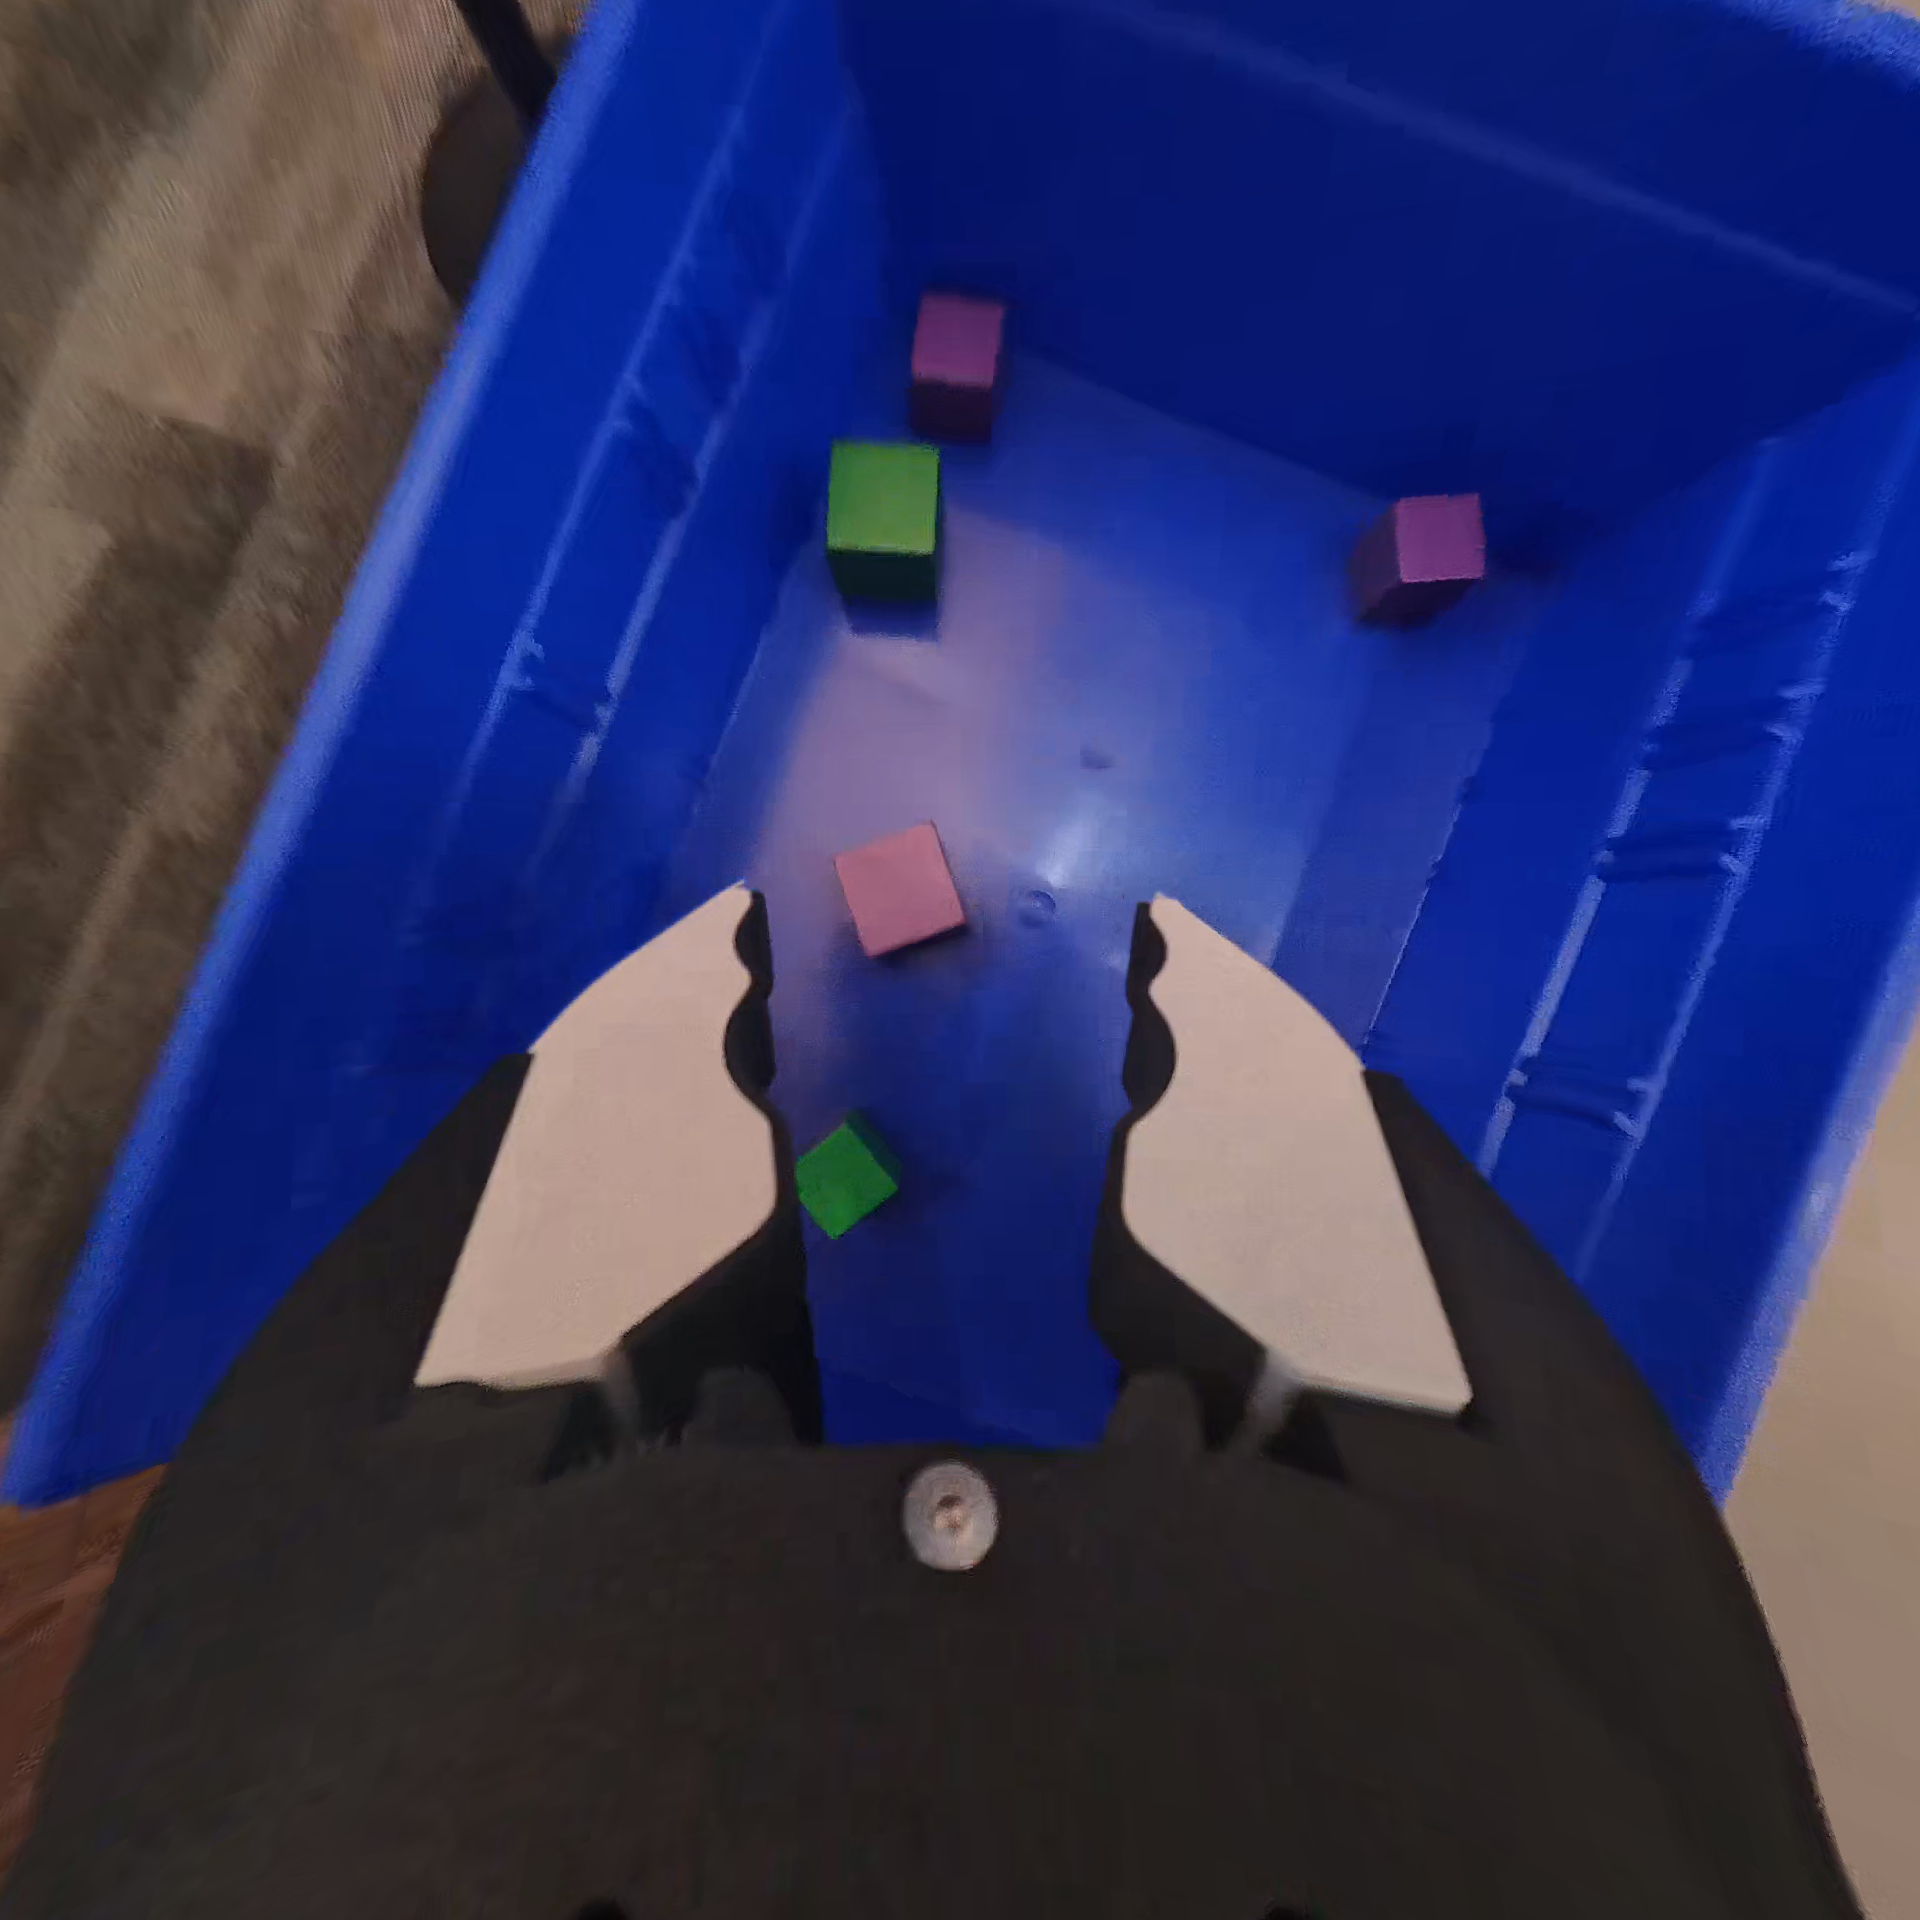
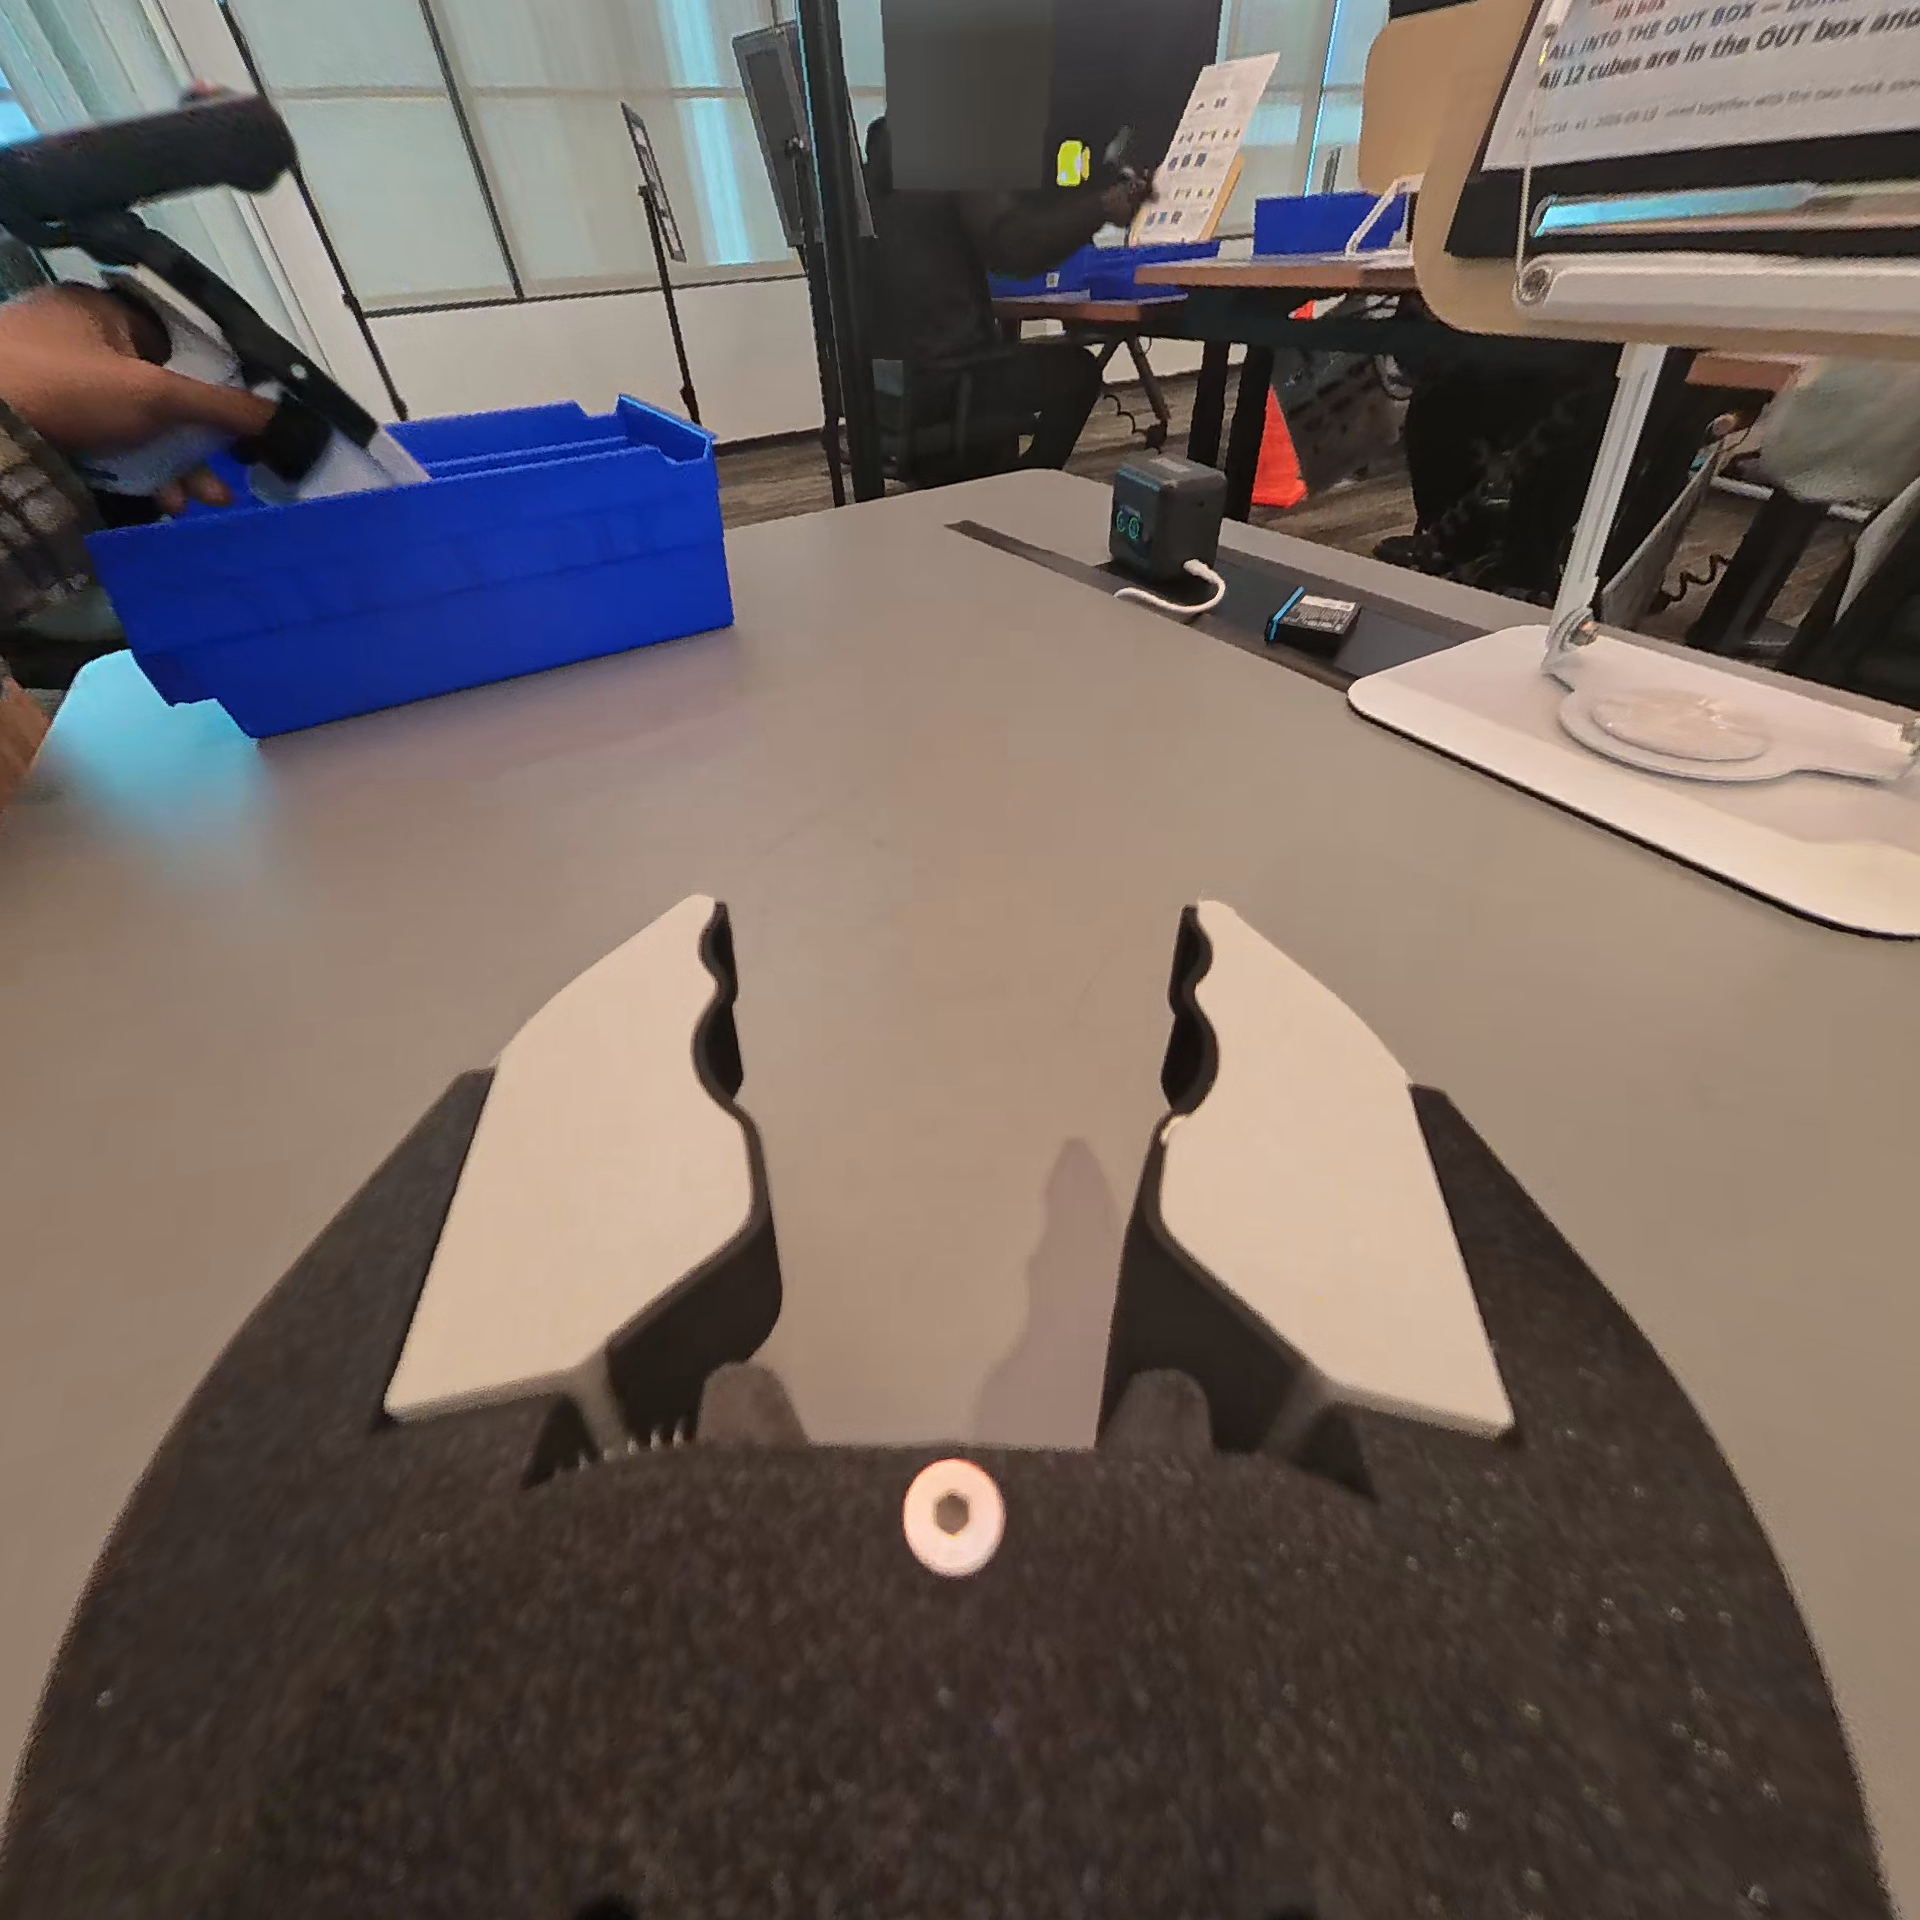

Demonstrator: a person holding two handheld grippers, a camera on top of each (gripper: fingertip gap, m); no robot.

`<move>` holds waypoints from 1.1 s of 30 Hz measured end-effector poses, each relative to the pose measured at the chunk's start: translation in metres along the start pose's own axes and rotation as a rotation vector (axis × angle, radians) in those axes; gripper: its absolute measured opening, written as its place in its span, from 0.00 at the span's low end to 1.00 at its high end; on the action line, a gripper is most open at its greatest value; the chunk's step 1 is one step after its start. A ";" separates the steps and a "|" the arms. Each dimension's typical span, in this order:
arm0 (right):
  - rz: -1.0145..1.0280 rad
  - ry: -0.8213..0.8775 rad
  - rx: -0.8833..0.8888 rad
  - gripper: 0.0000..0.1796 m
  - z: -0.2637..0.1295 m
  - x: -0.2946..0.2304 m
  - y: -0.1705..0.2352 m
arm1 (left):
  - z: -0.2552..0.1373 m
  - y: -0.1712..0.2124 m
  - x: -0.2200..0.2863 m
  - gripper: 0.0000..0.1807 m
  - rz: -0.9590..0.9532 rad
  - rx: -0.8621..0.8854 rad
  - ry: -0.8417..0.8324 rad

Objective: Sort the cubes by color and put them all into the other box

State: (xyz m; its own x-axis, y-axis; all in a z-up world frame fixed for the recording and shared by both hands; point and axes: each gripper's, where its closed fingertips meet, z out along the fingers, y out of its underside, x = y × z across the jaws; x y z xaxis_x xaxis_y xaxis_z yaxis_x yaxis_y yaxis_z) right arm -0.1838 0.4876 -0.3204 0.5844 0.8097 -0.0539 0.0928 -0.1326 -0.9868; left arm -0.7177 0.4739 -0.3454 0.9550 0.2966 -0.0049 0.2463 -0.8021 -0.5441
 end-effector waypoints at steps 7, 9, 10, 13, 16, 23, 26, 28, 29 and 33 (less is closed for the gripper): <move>0.022 -0.005 -0.022 0.44 0.000 0.001 0.004 | 0.029 0.016 -0.010 0.34 -0.158 -0.106 -0.004; 0.024 -0.007 -0.022 0.44 0.000 0.001 0.003 | 0.035 0.019 -0.012 0.33 -0.174 -0.131 -0.011; 0.024 -0.007 -0.022 0.44 0.000 0.002 0.003 | 0.039 0.020 -0.013 0.33 -0.182 -0.143 -0.007; 0.024 -0.007 -0.022 0.44 -0.001 0.002 0.002 | 0.048 0.023 -0.016 0.32 -0.194 -0.177 -0.007; 0.027 -0.005 -0.018 0.44 -0.002 0.002 0.001 | 0.052 0.024 -0.021 0.25 -0.176 -0.199 -0.024; 0.039 -0.007 -0.010 0.43 -0.004 0.005 -0.001 | 0.034 0.002 -0.020 0.16 -0.034 -0.158 0.016; 0.059 -0.015 -0.010 0.43 -0.003 0.005 0.000 | -0.007 -0.044 0.012 0.16 0.063 0.051 0.141; 0.073 -0.025 -0.015 0.43 -0.001 0.005 0.002 | -0.047 -0.075 0.054 0.15 0.178 0.224 0.264; 0.078 -0.027 -0.018 0.43 -0.001 0.005 0.004 | -0.068 -0.086 0.078 0.15 0.239 0.301 0.320; 0.093 -0.032 -0.020 0.43 -0.001 0.007 0.005 | -0.145 -0.095 0.198 0.15 0.519 0.588 0.593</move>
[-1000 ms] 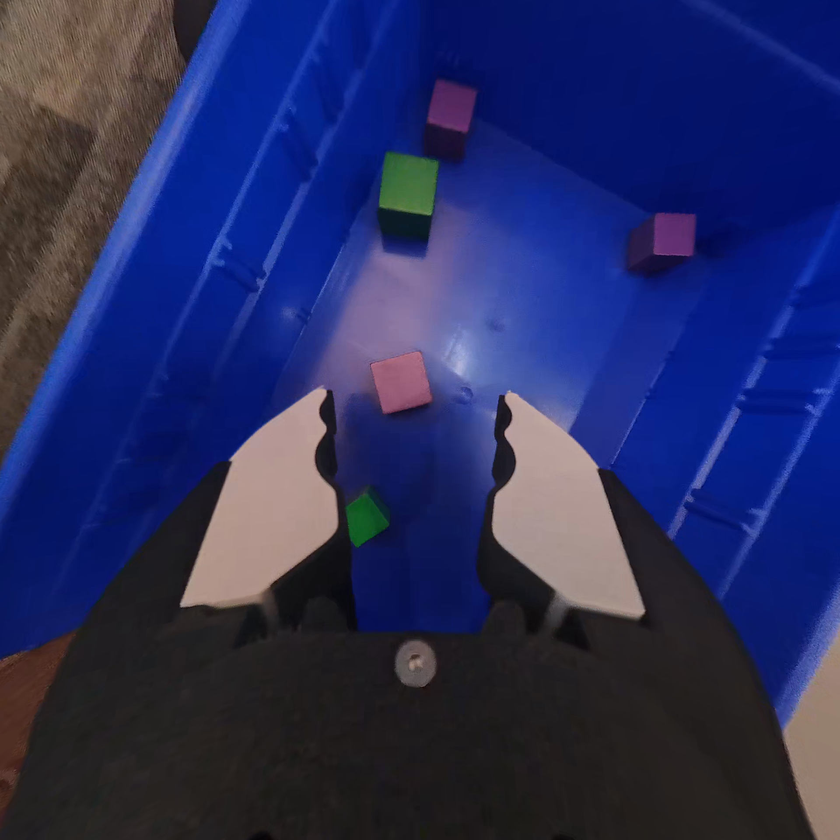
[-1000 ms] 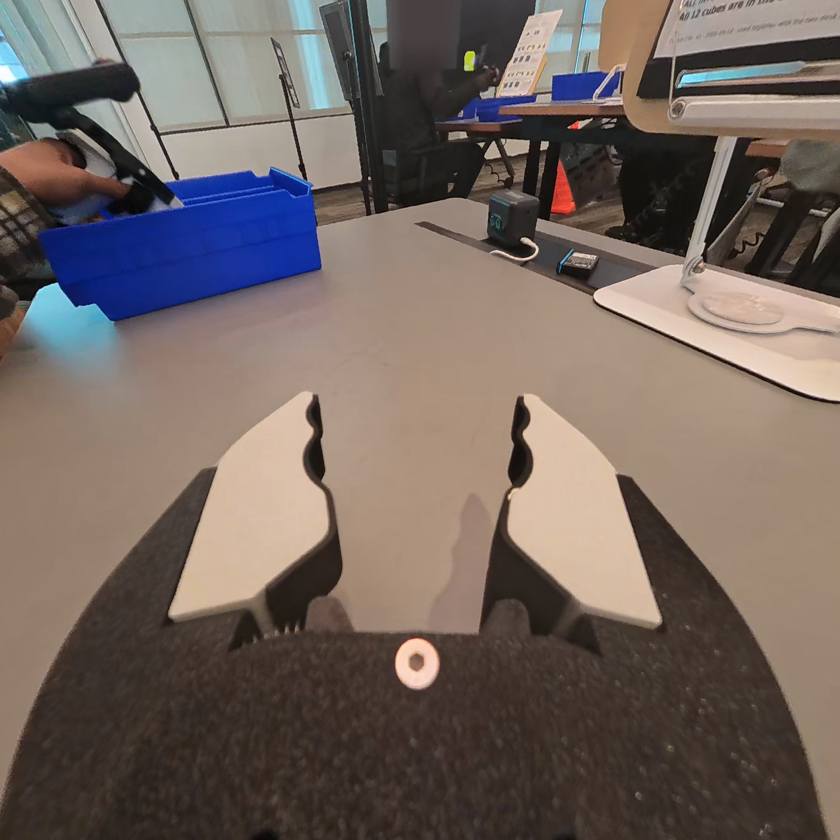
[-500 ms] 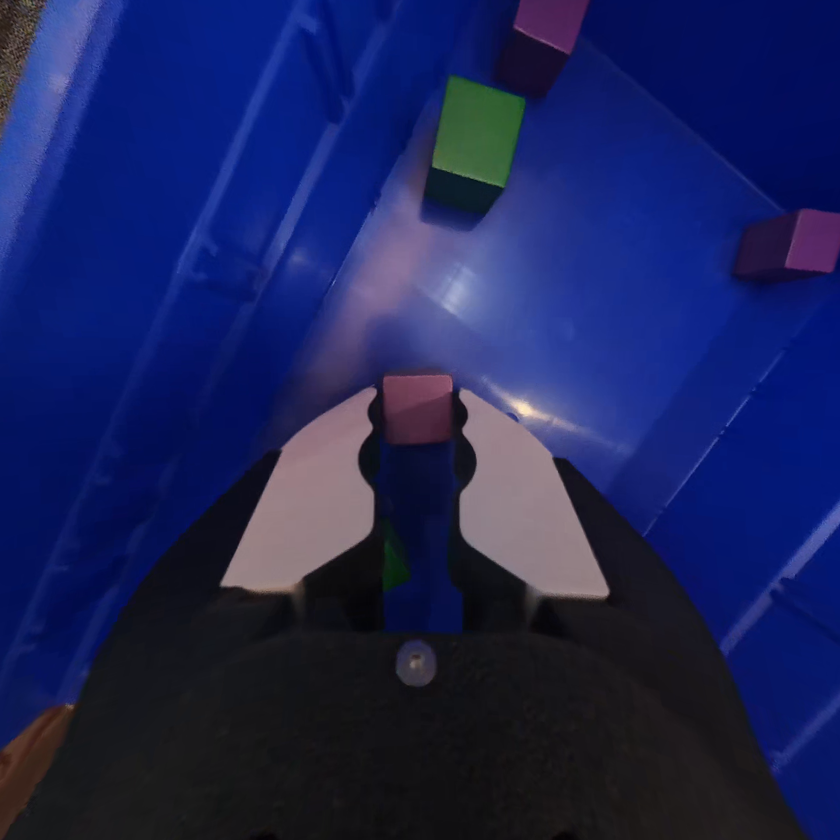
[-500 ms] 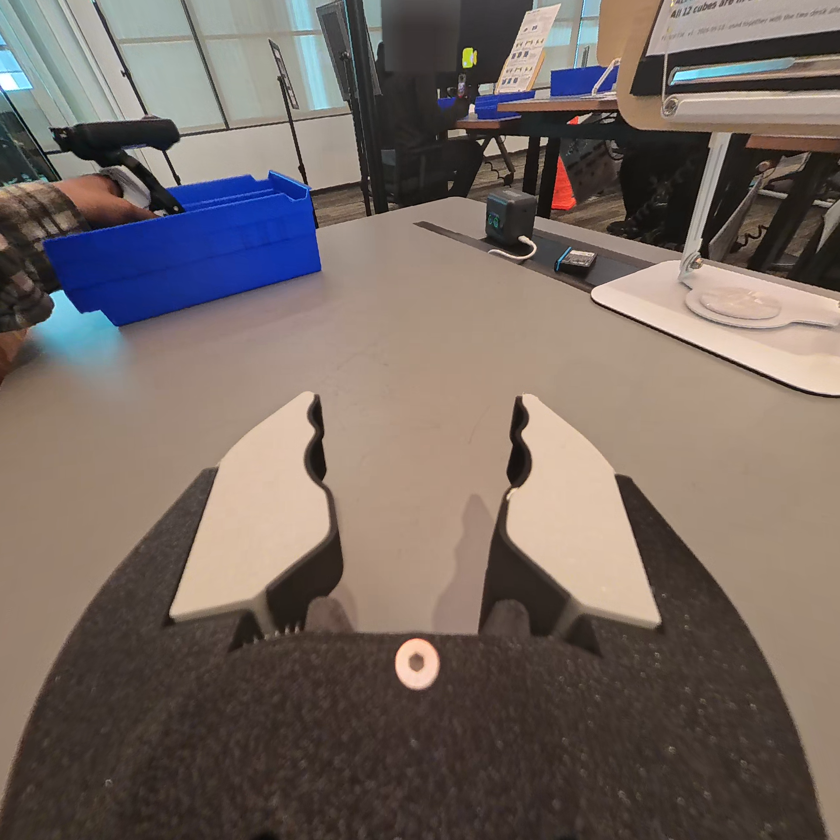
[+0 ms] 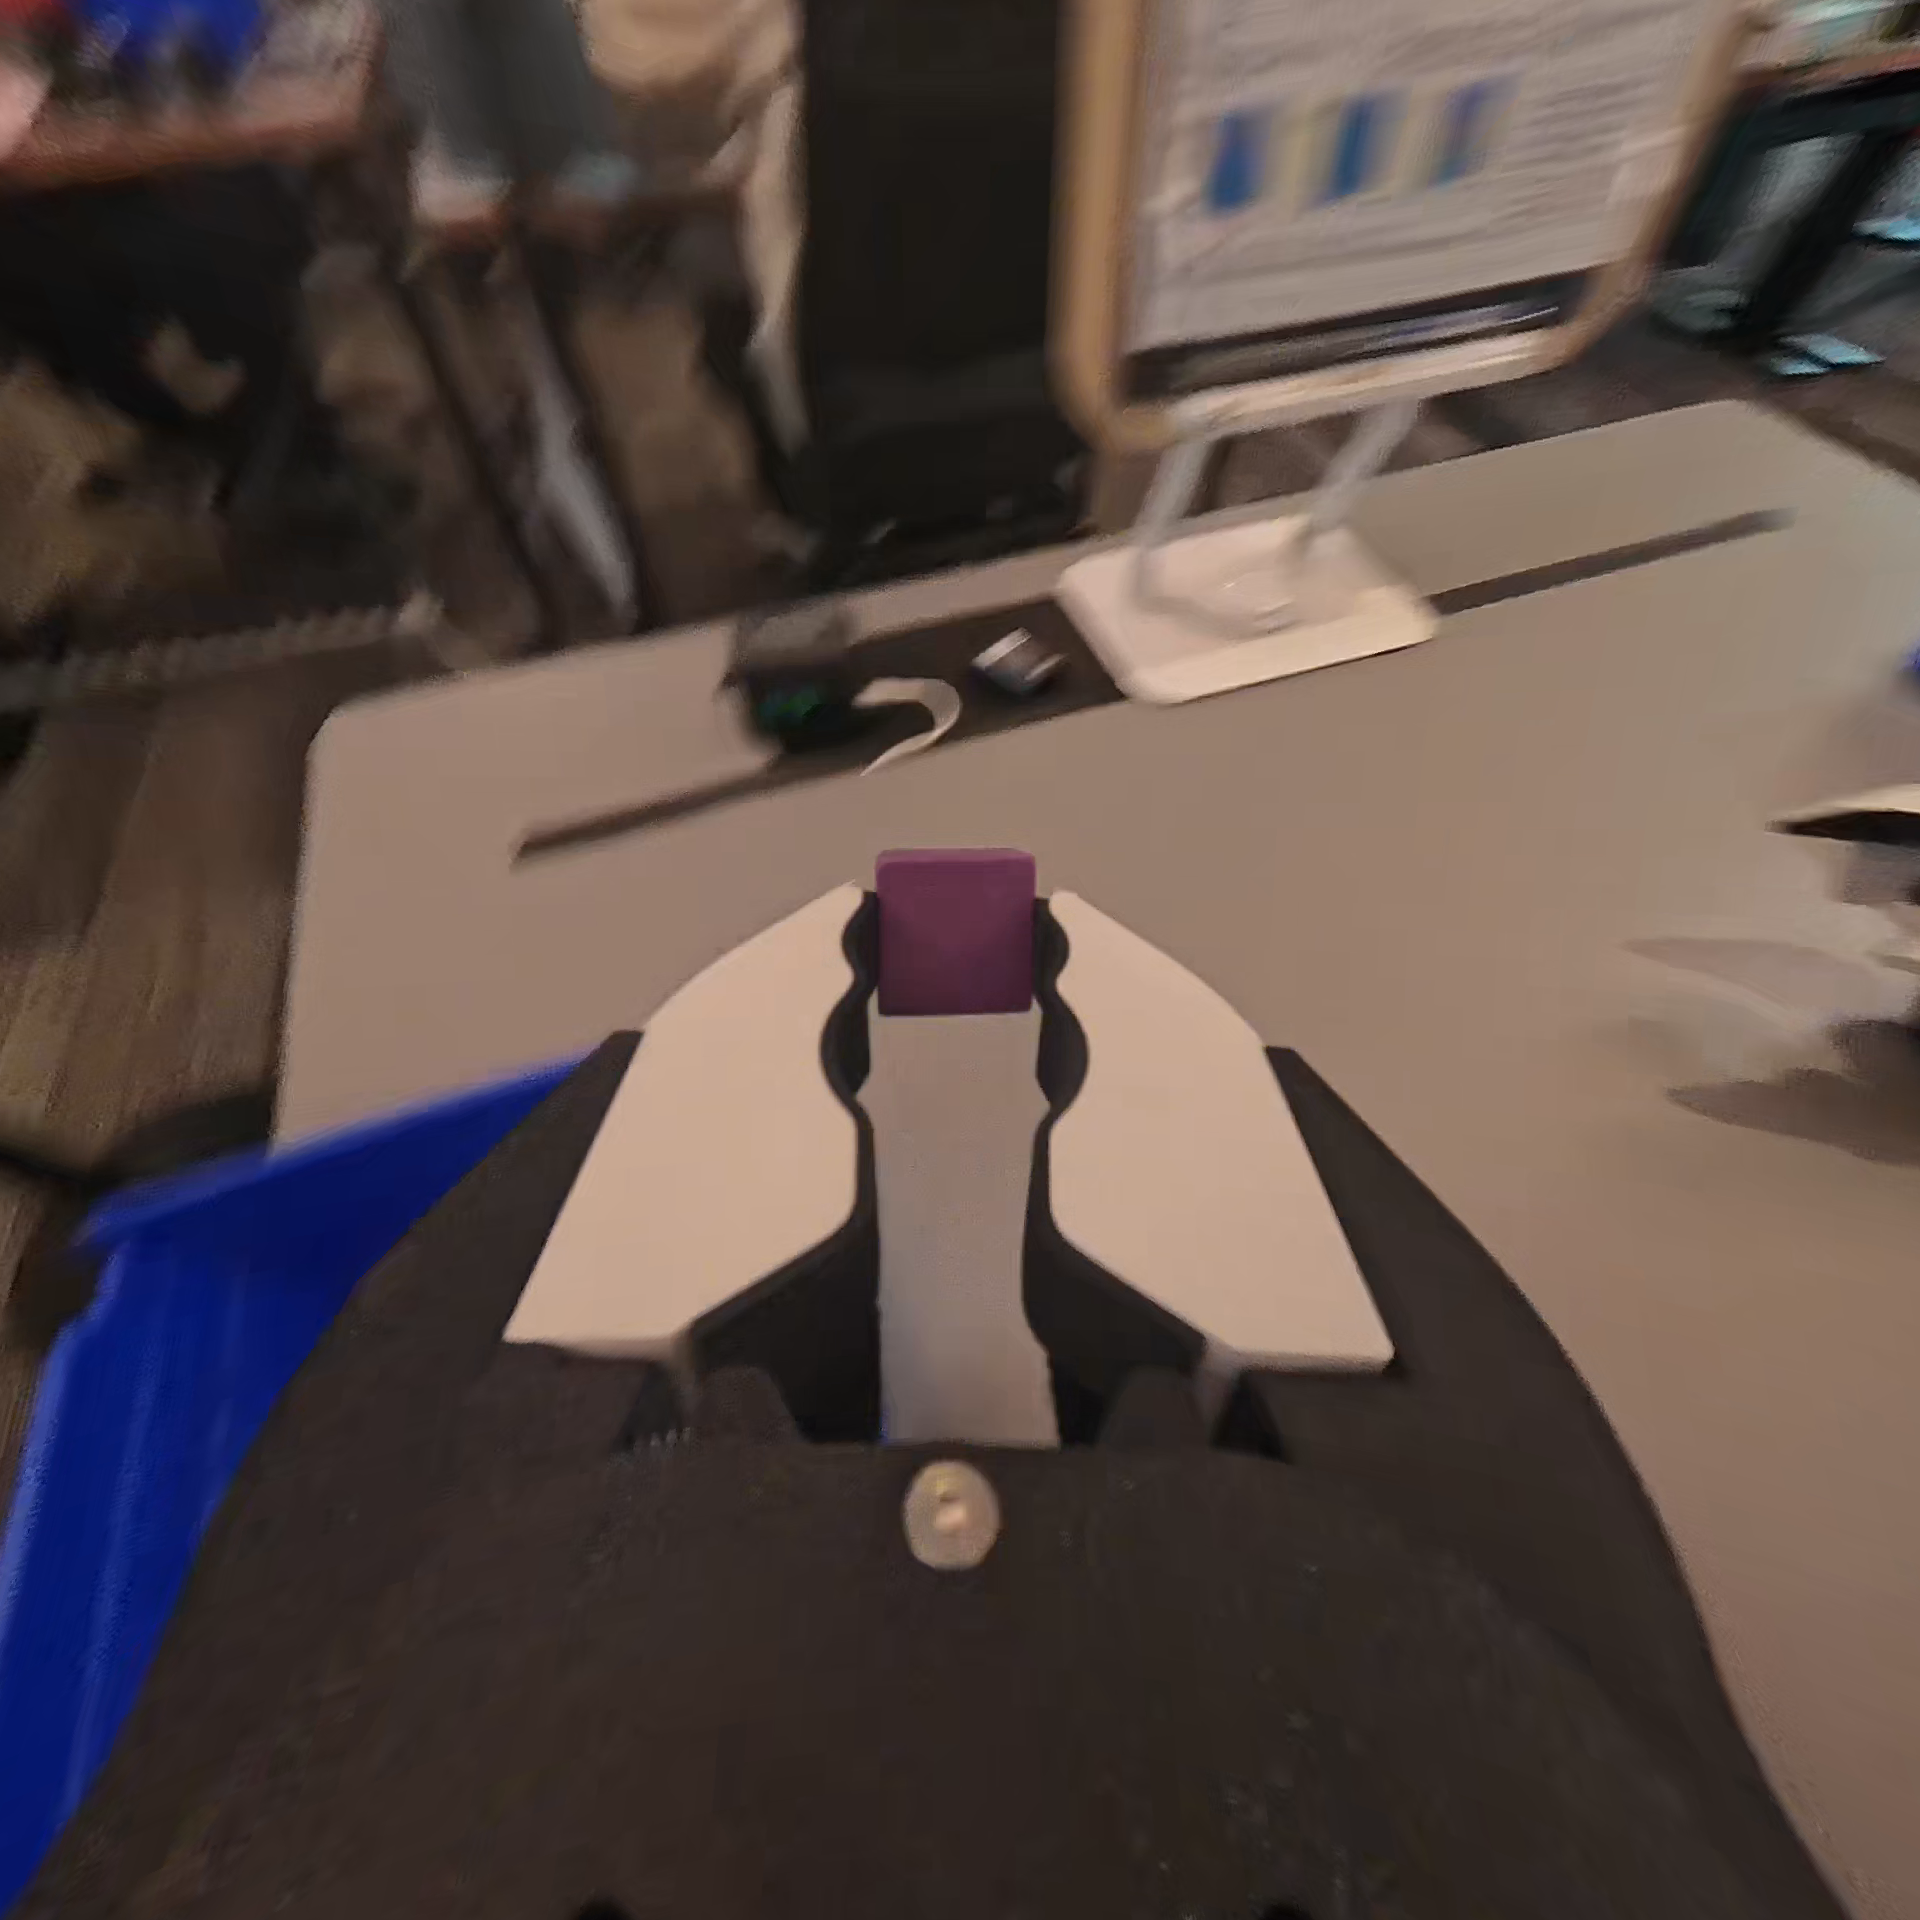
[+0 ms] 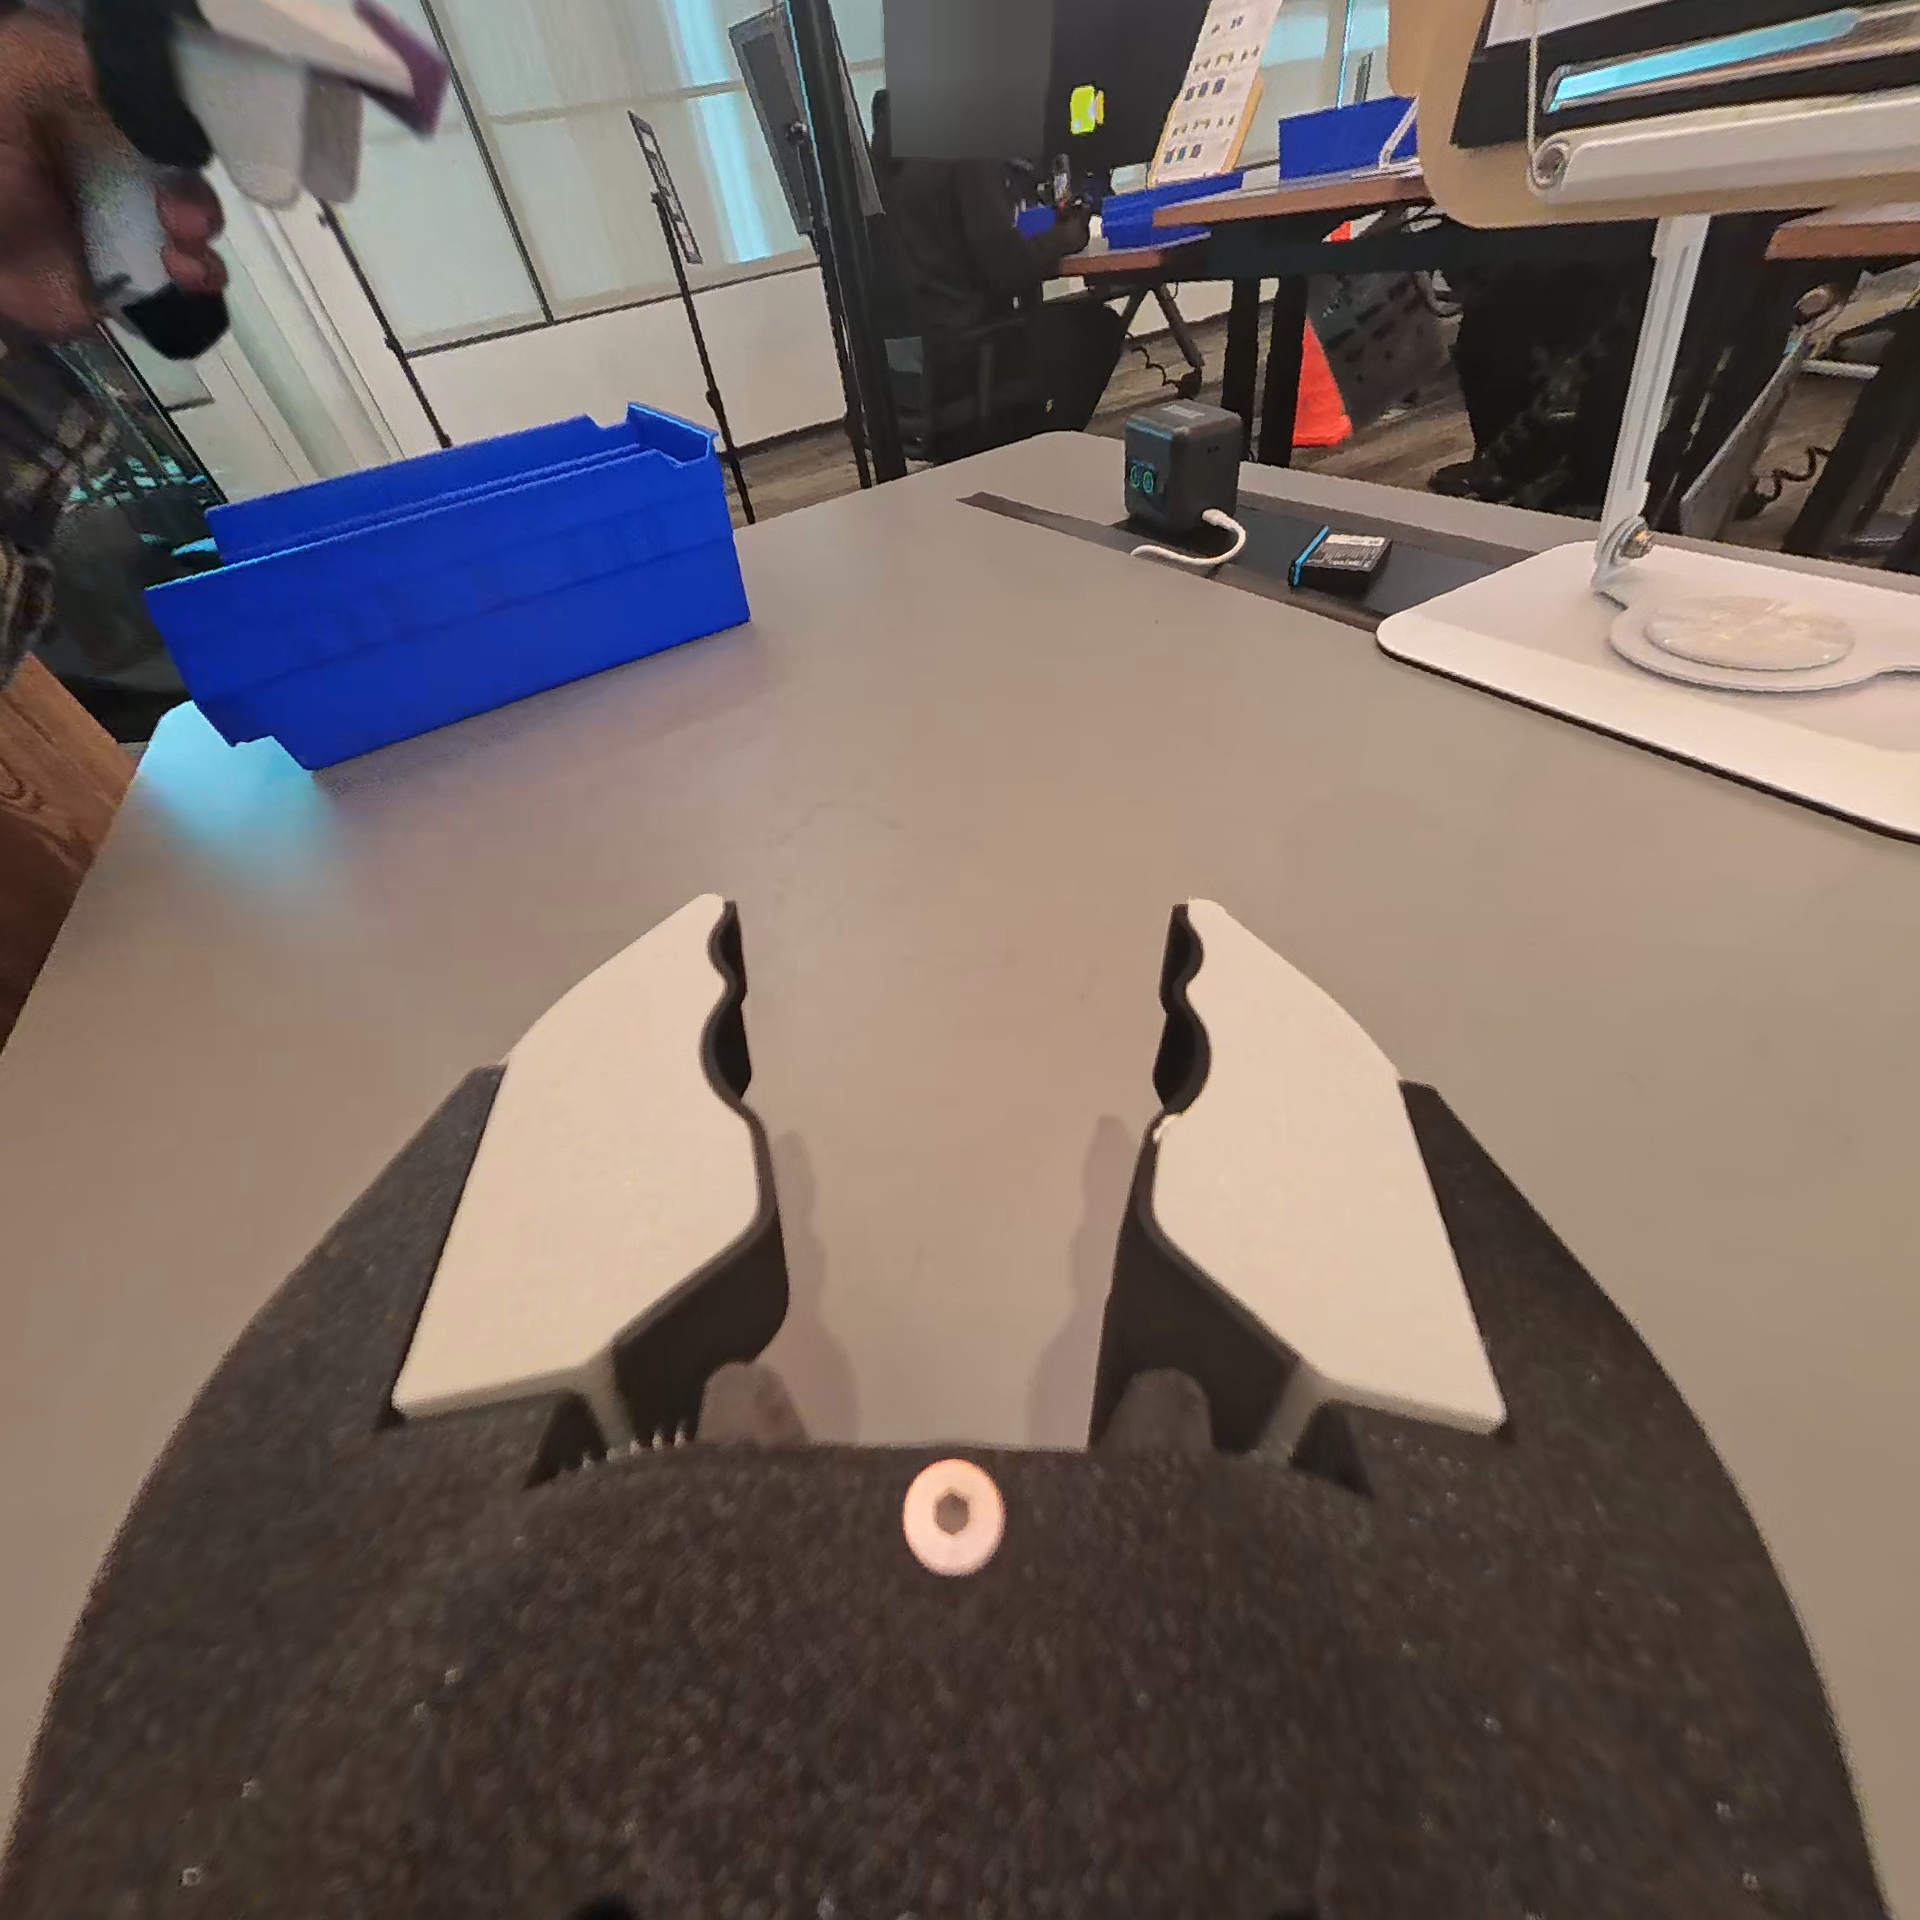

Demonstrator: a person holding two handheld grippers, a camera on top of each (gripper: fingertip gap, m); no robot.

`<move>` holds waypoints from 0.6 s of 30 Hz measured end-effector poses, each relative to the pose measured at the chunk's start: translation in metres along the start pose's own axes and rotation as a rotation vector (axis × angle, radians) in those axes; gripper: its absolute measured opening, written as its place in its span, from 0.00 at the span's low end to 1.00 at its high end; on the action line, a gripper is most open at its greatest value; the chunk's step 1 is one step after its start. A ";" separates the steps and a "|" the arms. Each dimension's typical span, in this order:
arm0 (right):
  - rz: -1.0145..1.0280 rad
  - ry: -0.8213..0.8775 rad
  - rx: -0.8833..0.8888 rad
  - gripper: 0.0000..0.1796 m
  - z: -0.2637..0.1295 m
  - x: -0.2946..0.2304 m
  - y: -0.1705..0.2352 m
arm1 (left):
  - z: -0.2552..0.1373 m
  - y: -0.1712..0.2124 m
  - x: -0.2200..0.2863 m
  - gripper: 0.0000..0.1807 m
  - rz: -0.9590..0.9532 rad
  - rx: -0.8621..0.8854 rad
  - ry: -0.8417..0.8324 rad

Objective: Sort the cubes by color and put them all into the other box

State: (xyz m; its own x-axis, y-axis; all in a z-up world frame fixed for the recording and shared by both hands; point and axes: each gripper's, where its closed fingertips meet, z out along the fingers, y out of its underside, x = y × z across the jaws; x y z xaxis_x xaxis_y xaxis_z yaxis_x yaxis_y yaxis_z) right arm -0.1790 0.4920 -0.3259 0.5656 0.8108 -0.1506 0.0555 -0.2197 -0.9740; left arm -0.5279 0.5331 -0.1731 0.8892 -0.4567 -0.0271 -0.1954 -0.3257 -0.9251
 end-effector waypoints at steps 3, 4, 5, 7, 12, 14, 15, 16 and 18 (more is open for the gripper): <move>0.019 -0.014 0.008 0.43 -0.001 0.001 -0.002 | 0.024 -0.028 0.095 0.15 0.222 0.185 0.224; 0.033 -0.026 0.013 0.43 -0.002 0.001 -0.002 | 0.031 -0.030 0.128 0.15 0.284 0.248 0.313; 0.052 -0.043 0.021 0.43 -0.002 0.000 -0.004 | 0.037 -0.029 0.159 0.15 0.334 0.307 0.404; 0.109 -0.107 0.032 0.43 -0.003 -0.006 -0.007 | 0.048 -0.021 0.212 0.15 0.390 0.417 0.578; 0.503 -0.456 0.093 0.46 -0.012 -0.038 -0.025 | 0.062 0.008 0.287 0.15 0.329 0.598 0.878; 0.778 -0.667 0.179 0.46 -0.027 -0.050 -0.046 | 0.067 0.021 0.301 0.15 0.325 0.617 0.929; 0.900 -0.743 0.193 0.47 -0.032 -0.053 -0.053 | 0.067 0.026 0.308 0.15 0.330 0.617 0.951; 1.002 -0.796 0.197 0.47 -0.034 -0.056 -0.057 | 0.065 0.030 0.313 0.15 0.341 0.618 0.967; 1.129 -0.845 0.158 0.47 -0.033 -0.065 -0.058 | 0.061 0.033 0.319 0.15 0.387 0.637 0.968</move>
State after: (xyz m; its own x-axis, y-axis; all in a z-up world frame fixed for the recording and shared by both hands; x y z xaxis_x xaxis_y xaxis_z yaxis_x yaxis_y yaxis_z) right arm -0.1922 0.4342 -0.2543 -0.4142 0.3305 -0.8480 -0.2108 -0.9412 -0.2639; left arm -0.2256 0.4270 -0.2358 0.0890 -0.9498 -0.2998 0.1007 0.3080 -0.9460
